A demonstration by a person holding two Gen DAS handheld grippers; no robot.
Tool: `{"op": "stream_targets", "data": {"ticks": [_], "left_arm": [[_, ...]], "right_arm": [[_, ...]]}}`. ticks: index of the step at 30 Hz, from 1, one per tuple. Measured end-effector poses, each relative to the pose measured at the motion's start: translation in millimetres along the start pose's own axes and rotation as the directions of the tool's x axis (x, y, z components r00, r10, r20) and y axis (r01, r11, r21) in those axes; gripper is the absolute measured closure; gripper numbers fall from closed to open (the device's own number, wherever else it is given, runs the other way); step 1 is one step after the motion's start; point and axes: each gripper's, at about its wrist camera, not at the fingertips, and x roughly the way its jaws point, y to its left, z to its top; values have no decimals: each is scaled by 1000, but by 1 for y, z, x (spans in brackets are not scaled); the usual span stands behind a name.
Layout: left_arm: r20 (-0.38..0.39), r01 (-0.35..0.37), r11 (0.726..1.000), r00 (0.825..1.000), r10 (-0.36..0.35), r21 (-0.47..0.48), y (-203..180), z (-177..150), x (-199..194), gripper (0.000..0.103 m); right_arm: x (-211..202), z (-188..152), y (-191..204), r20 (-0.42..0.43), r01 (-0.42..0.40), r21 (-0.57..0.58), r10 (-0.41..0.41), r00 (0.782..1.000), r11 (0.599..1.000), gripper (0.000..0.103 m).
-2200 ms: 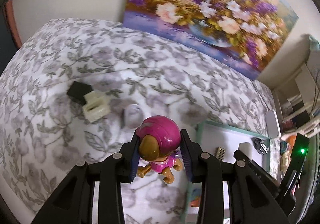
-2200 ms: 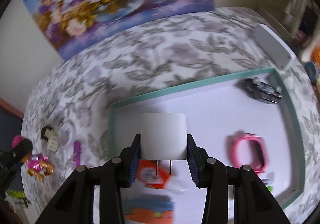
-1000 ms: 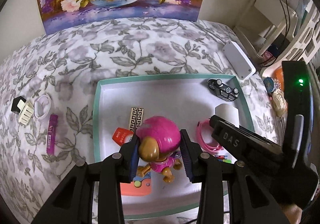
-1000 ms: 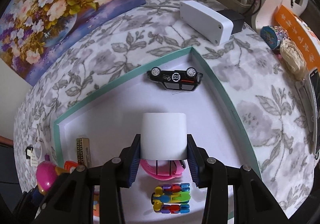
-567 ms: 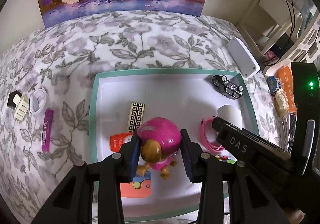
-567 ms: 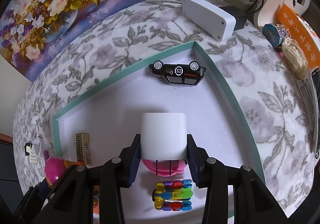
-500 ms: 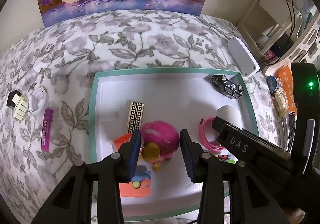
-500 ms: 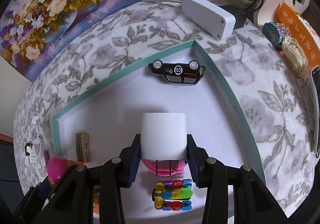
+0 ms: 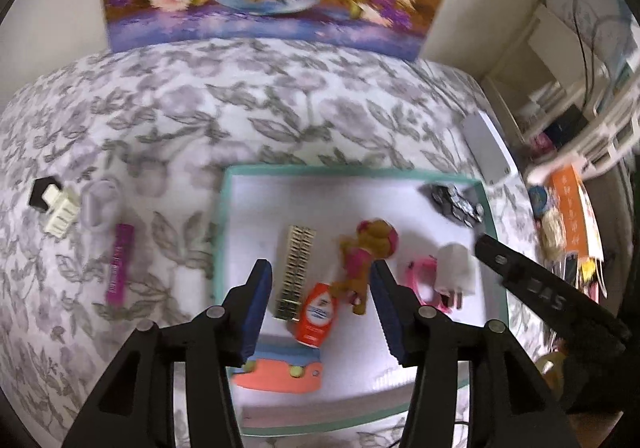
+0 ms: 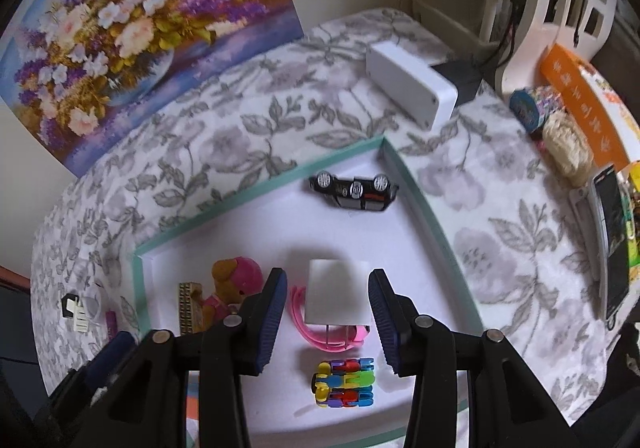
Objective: Organize rigid objects
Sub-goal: 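Carry the white charger and dog figure into the tray and open both tools, then move both open tools back over the object pile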
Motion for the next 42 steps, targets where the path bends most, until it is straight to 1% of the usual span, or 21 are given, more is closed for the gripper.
{"op": "stream_targets", "data": {"ticks": [1, 2, 6, 7, 8, 10, 12, 15, 17, 20, 24, 25, 26, 30, 32, 33, 35, 40, 42], "left_arm": [[6, -7, 1000, 1000, 7, -8, 4, 2, -2, 37], [15, -17, 1000, 1000, 18, -20, 10, 4, -6, 36], [40, -48, 996, 998, 51, -73, 34, 11, -19, 35], [41, -56, 995, 997, 60, -83, 39, 13, -21, 35], [39, -70, 993, 996, 74, -96, 48, 14, -24, 31], [35, -91, 990, 995, 95, -104, 58, 15, -26, 25], [31, -117, 985, 992, 122, -126, 73, 17, -28, 25], [21, -143, 973, 989, 149, -180, 98, 18, -30, 25], [17, -159, 964, 986, 167, -213, 113, 18, -32, 25], [8, -217, 943, 974, 226, -253, 136, 16, -36, 24], [2, -277, 921, 958, 288, -276, 155, 13, -39, 22], [2, -286, 917, 954, 298, -280, 159, 13, -40, 14], [5, -297, 911, 950, 311, -287, 164, 12, -41, 6], [25, -332, 890, 934, 357, -311, 177, 11, -49, 6], [36, -355, 879, 922, 385, -319, 182, 11, -53, 6], [40, -366, 873, 916, 399, -323, 185, 11, -55, 6], [41, -379, 866, 910, 413, -328, 191, 11, -59, 5], [57, -382, 855, 903, 426, -350, 206, 10, -68, 5], [63, -378, 853, 902, 426, -361, 211, 9, -72, 5]], "right_arm": [[-4, 1, 0, 10, 2, -1, -2, 1000, 1000, 56], [-9, 2, 0, 20, 5, -3, -5, 1000, 1000, 56], [-23, 5, 0, 53, 17, -5, -17, 998, 1000, 54], [-25, 6, 0, 58, 20, -6, -19, 998, 1000, 50], [-28, 6, 0, 64, 27, -7, -26, 998, 1000, 43], [-30, 7, 1, 74, 37, -8, -37, 997, 999, 39], [-31, 7, 2, 79, 42, -16, -41, 996, 999, 39], [-29, 5, 3, 72, 51, -20, -50, 996, 998, 34], [-27, 4, 4, 68, 58, -24, -56, 996, 998, 29], [-25, 3, 7, 66, 70, -32, -67, 996, 997, 26], [-24, 2, 12, 69, 86, -42, -83, 994, 995, 23], [-24, 1, 13, 69, 91, -47, -87, 994, 995, 21], [-23, 1, 15, 69, 97, -54, -93, 993, 994, 17], [-20, -3, 26, 74, 118, -84, -112, 991, 989, 5], [-19, -6, 35, 77, 112, -114, -103, 992, 987, 0], [-19, -7, 40, 79, 105, -126, -96, 992, 986, 0], [-18, -10, 50, 79, 96, -152, -85, 993, 984, 0], [-15, -19, 80, 85, 104, -221, -87, 993, 970, 0], [-14, -24, 94, 86, 109, -255, -90, 992, 961, 0]]}}
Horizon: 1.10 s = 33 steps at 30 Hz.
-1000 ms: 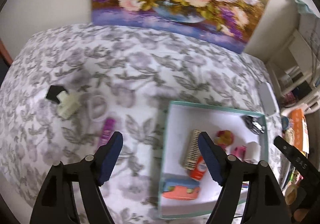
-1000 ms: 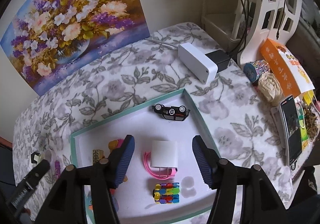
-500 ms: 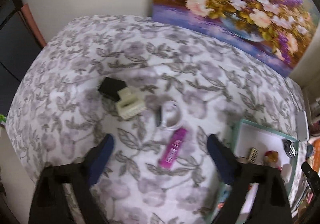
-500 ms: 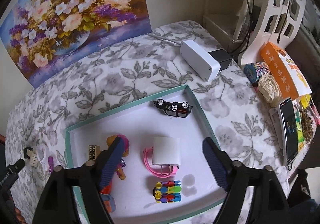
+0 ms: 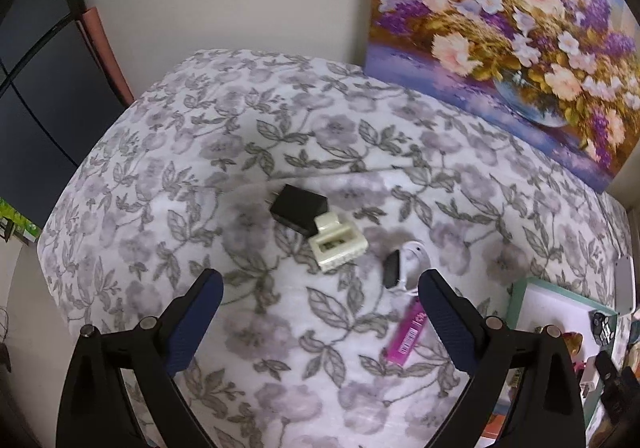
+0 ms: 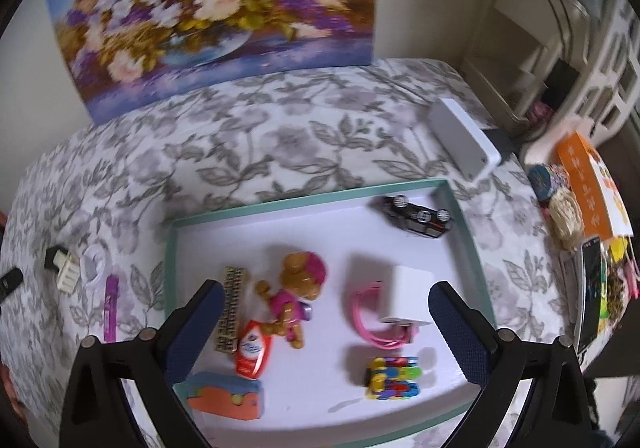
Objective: Organize rigid objects
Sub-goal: 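Move both open tools back over the object pile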
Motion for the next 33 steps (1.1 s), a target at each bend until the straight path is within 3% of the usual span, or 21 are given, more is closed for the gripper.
{"op": "stream_targets", "data": {"ticks": [4, 8, 18, 25, 33], "left_arm": [[5, 10, 1000, 1000, -10, -3, 12, 3, -2, 5], [3, -5, 1000, 1000, 5, -3, 27, 6, 1, 5], [-25, -4, 996, 1000, 1, -94, 72, 12, 18, 5], [-100, 7, 994, 995, -18, -106, 81, 7, 43, 5], [-118, 33, 991, 992, -48, -127, 86, 5, 49, 5]], "right_arm": [[1, -2, 27, 1, -19, -67, 19, 1000, 998, 0], [0, -7, 52, -3, -92, -87, 92, 996, 992, 0], [2, -20, 127, -29, -215, -170, 213, 977, 962, 0], [18, -36, 171, -73, -241, -258, 230, 970, 936, 0], [47, -56, 189, -143, -208, -352, 168, 975, 913, 0]]}}
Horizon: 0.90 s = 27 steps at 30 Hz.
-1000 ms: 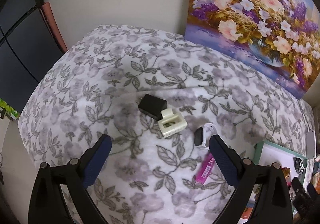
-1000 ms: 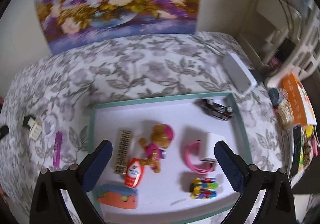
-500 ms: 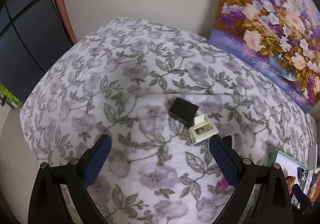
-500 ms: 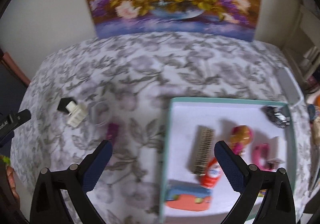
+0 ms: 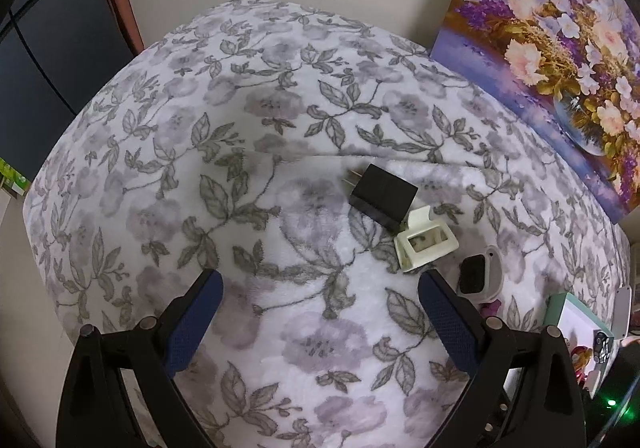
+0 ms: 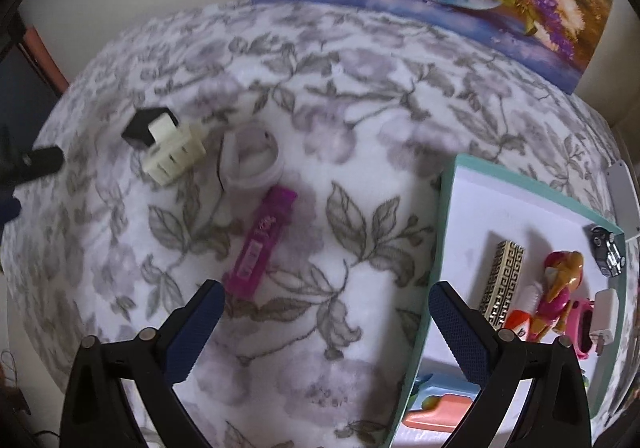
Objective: Organize rigid objects
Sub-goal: 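Move both open tools back over the object pile, then lower the right tool toward the pink tube while the left tool approaches the black charger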
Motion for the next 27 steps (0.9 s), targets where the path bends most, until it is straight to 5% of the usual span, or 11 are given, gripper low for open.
{"op": "stream_targets", "data": {"ticks": [10, 17, 27], "left_arm": [[-15, 2, 1000, 1000, -2, 1, -3, -2, 7, 5], [-126, 13, 1000, 992, -11, 16, -14, -16, 42, 5], [-113, 27, 999, 993, -30, -30, -7, -10, 40, 5]], "right_arm": [[21, -6, -5, -48, 60, -21, -61, 997, 998, 0], [31, -12, 11, -48, 156, -105, -161, 986, 982, 0], [27, -14, 23, 0, 232, -145, -234, 972, 962, 0]]}}
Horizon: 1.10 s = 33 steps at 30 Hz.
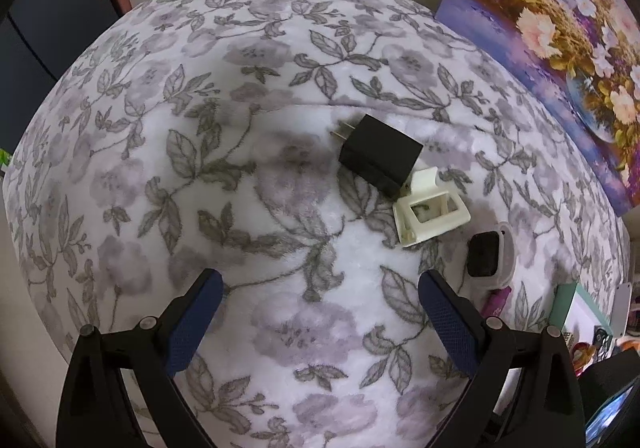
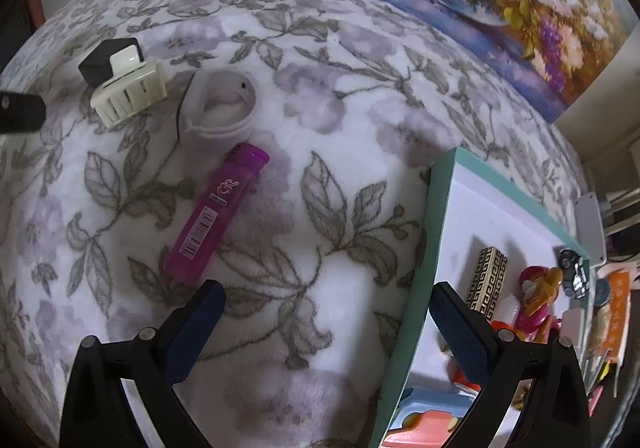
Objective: Organize rigid objects
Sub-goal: 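Lower the right tool toward the pink tube while the left tool approaches the black charger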
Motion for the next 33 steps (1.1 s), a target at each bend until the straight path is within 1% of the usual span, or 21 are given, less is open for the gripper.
{"op": "stream_targets", "data": {"ticks": [10, 14, 18, 20, 23, 24, 26, 31, 33], "left_arm": [[-4, 18, 999, 1000, -19, -35, 5, 2, 2, 5], [-4, 28, 998, 1000, -28, -49, 7, 3, 2, 5], [-6, 38, 997, 999, -38, -62, 10, 3, 2, 5], [-5, 43, 996, 999, -43, -78, 12, 3, 2, 5], [-9, 50, 993, 999, -51, -106, 18, 4, 5, 5], [-11, 51, 992, 999, -52, -113, 20, 4, 5, 5], [-16, 53, 991, 998, -56, -126, 23, 5, 8, 5], [-18, 58, 985, 998, -62, -163, 31, 6, 10, 5], [-21, 58, 984, 998, -63, -170, 33, 6, 12, 5]], "right_arm": [[-1, -1, 0, 15, 17, 6, -18, 1000, 1000, 0], [-6, 0, 8, 60, 67, -44, -64, 996, 997, 0], [-8, 1, 19, 74, 65, -77, -59, 995, 995, 0], [-10, 2, 22, 76, 47, -80, -41, 996, 996, 0], [-10, 4, 26, 70, -16, -69, 21, 997, 998, 0], [-9, 5, 27, 67, -49, -64, 53, 996, 997, 0], [-7, 6, 27, 65, -84, -58, 88, 994, 995, 0], [-2, 14, 28, 73, -149, -50, 153, 986, 988, 0], [2, 17, 27, 74, -192, -50, 196, 978, 980, 0]]}}
